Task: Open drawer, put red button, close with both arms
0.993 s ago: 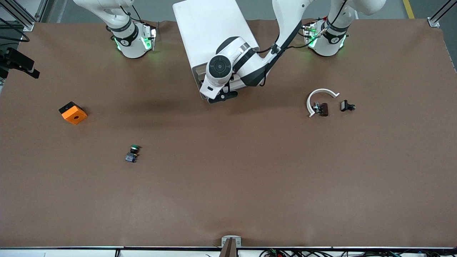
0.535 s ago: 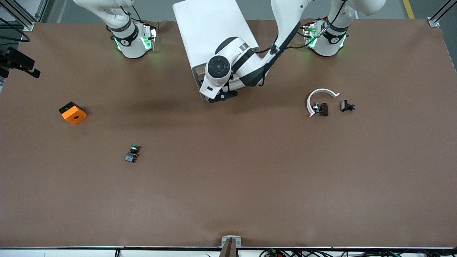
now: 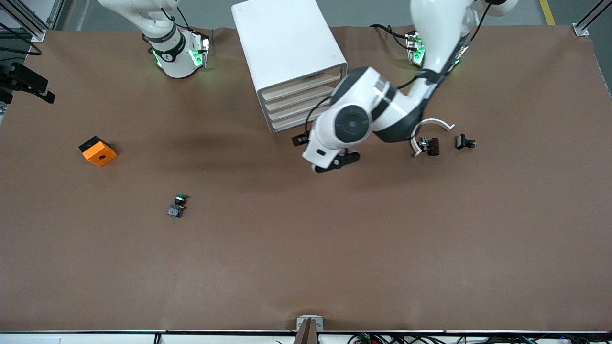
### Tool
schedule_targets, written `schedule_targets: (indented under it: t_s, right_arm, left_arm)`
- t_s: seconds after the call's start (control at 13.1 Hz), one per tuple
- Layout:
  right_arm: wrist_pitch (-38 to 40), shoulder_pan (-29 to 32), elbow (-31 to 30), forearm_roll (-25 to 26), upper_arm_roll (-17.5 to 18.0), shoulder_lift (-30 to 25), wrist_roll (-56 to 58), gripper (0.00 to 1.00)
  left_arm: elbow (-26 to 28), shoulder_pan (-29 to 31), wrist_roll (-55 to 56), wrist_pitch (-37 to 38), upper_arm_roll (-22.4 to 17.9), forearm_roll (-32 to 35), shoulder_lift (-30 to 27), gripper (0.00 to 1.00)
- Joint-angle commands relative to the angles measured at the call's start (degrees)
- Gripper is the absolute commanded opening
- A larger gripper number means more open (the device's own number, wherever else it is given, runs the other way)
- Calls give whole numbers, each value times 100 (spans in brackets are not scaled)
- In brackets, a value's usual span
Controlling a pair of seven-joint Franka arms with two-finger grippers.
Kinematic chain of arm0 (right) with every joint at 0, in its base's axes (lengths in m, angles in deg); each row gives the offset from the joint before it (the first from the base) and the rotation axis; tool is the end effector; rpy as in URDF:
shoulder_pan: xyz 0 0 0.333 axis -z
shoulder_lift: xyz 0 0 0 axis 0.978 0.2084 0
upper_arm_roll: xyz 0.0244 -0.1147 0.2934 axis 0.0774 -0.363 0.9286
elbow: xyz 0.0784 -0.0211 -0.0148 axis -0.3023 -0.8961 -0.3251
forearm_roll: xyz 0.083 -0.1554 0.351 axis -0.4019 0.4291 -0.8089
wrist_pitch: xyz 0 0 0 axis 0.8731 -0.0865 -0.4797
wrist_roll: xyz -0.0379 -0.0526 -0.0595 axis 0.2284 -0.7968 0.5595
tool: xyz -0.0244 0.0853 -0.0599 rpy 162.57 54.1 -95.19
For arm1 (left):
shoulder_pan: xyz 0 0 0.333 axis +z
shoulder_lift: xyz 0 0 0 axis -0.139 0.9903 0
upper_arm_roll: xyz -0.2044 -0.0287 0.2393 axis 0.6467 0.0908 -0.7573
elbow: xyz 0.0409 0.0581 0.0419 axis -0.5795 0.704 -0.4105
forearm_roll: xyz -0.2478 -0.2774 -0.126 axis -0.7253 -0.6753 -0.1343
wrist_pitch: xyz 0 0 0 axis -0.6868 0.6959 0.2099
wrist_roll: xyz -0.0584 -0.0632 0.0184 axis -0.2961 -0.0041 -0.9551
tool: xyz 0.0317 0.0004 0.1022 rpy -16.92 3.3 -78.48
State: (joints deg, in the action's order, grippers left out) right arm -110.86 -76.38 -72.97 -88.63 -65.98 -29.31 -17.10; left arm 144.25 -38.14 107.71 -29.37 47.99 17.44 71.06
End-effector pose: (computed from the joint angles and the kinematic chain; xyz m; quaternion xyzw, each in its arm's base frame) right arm 0.4973 -0.0584 0.6569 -0.9997 0.0026 0.0206 0.0111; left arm 0.5266 -0.4427 0.4002 0.9632 0.1536 -0.2065 0.0781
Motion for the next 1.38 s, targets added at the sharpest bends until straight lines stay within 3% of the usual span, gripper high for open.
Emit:
schedule_targets:
  t_s: [0.0,0.31,0.53,0.84,1.15,1.3]
  right_arm:
    - [91,88,-53,90,34,-100,153,100]
    - [99,79,-53,99,60,-109,74,100]
    - [100,61,-53,99,87,-109,-269,100]
    - [82,88,-53,99,43,-170,-147,100]
    - [56,97,-61,90,25,-170,-5,100]
    - [21,97,-61,64,25,-170,-5,100]
  left_arm:
    - [113,647,-696,639,36,281,-689,100]
    - [131,1955,-2267,1554,36,696,-1454,100]
    - [166,3029,-3780,1776,36,949,-1999,100]
    - [157,3365,-4459,1697,27,2073,-2220,100]
    - [157,4094,-5662,1399,45,2111,-2414,100]
    - [192,4122,-5779,1188,62,2111,-2537,100]
